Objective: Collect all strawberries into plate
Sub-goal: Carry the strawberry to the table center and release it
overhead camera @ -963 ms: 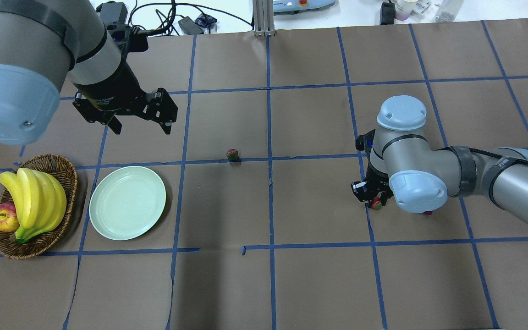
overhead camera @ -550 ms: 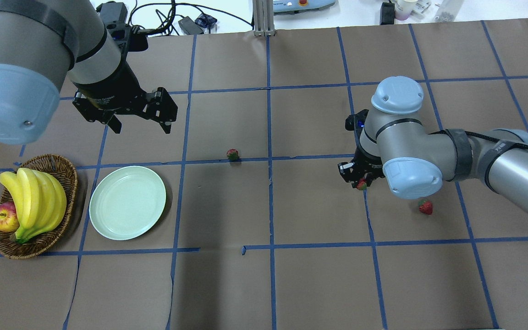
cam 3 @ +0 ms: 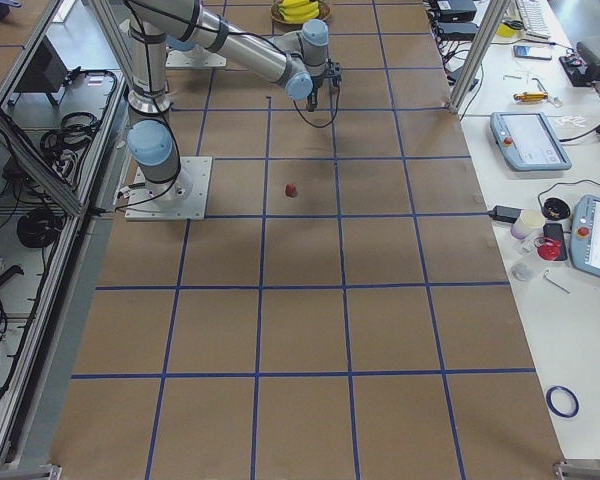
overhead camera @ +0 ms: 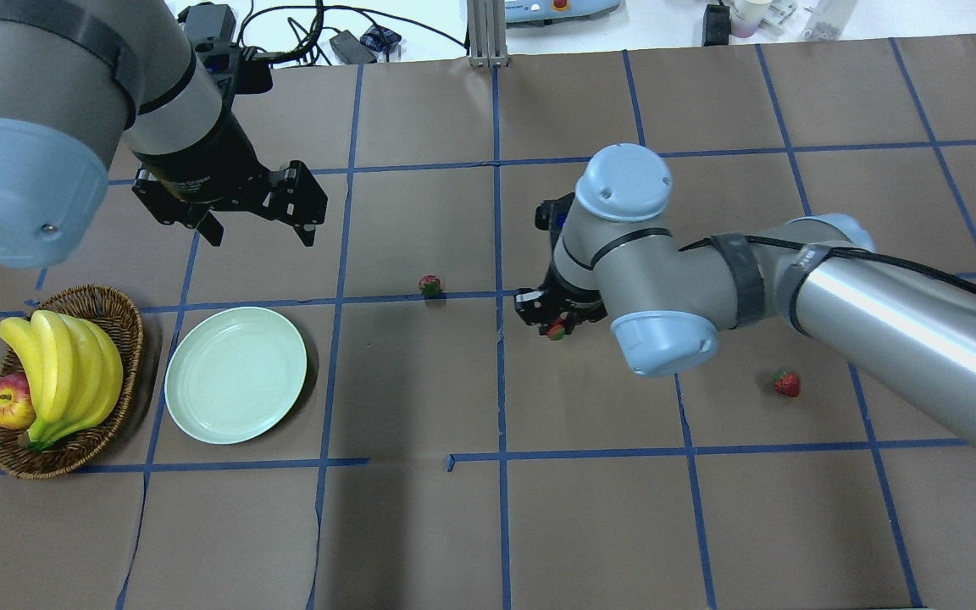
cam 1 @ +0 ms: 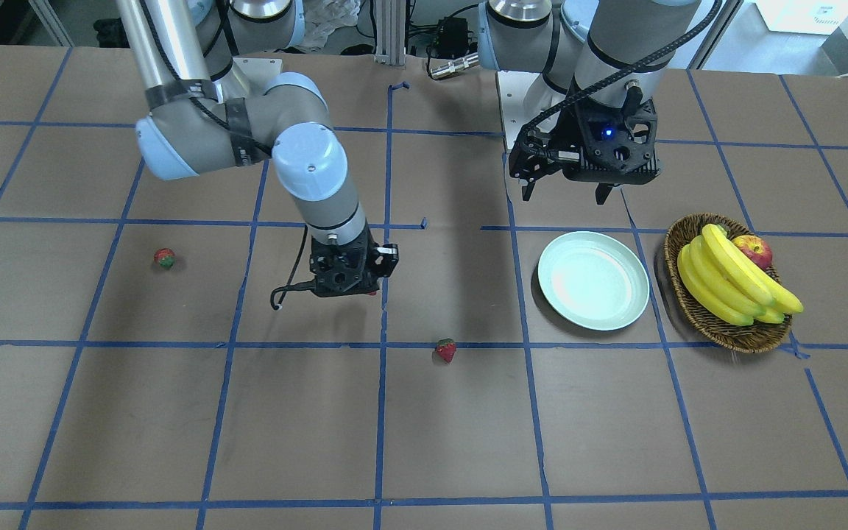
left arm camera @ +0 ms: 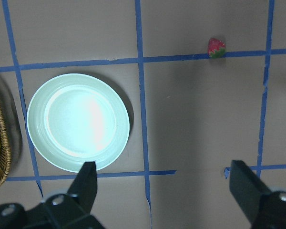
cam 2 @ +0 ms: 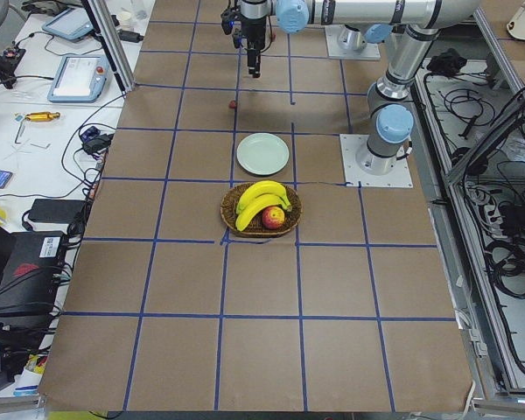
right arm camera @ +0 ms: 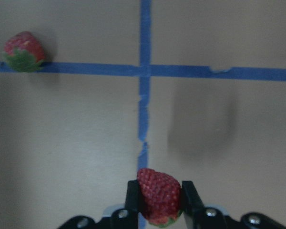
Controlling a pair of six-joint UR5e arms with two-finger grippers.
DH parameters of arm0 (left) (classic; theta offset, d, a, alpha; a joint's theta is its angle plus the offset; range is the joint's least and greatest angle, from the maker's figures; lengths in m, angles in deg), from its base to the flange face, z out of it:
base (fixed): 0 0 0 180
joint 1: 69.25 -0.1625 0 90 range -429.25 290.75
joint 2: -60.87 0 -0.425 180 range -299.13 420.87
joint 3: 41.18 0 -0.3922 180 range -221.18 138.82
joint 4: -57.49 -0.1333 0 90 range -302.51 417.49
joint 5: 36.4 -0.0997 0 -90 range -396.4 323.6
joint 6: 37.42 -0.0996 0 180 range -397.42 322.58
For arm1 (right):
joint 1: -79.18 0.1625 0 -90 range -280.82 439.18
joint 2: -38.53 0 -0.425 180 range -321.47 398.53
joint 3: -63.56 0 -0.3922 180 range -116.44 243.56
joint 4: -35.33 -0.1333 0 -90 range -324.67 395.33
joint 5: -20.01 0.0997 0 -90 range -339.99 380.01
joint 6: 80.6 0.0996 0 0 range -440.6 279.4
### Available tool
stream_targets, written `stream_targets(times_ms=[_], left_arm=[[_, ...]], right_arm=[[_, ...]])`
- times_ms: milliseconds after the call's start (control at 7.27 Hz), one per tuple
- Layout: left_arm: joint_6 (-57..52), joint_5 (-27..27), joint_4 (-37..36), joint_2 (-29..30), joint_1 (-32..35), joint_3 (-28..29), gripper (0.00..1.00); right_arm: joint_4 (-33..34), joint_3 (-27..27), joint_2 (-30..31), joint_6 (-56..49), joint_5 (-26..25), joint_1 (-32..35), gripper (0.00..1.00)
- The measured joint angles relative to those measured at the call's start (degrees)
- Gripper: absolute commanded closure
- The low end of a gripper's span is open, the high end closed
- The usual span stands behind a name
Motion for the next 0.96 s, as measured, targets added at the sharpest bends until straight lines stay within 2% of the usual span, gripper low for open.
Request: stream_targets(times_ms=[138,275,413,963], left_arm=[[0.02,0.00,0.04,-0.04,0.00,-0.04,0.00],[0.04,0.01,0.04,-0.06,0.00,-0.06,0.00],[0.08,0.03,0.03,-0.08,0.00,-0.07,0.00],[-0.03,0.00,0.06,-0.09,0.00,-0.05,0.00]], right_arm=[[0.27,-1.85,-2.09,3.35,-0.10,3.69,0.73],[0.32,-2.57,-3.07,5.09,-0.07,5.67,0.28],[0.25,-2.54,-3.46,5.83,0.15,6.59,0.00],[-2.84,-0.79,-0.87,5.88,-2.02,6.25,0.00]])
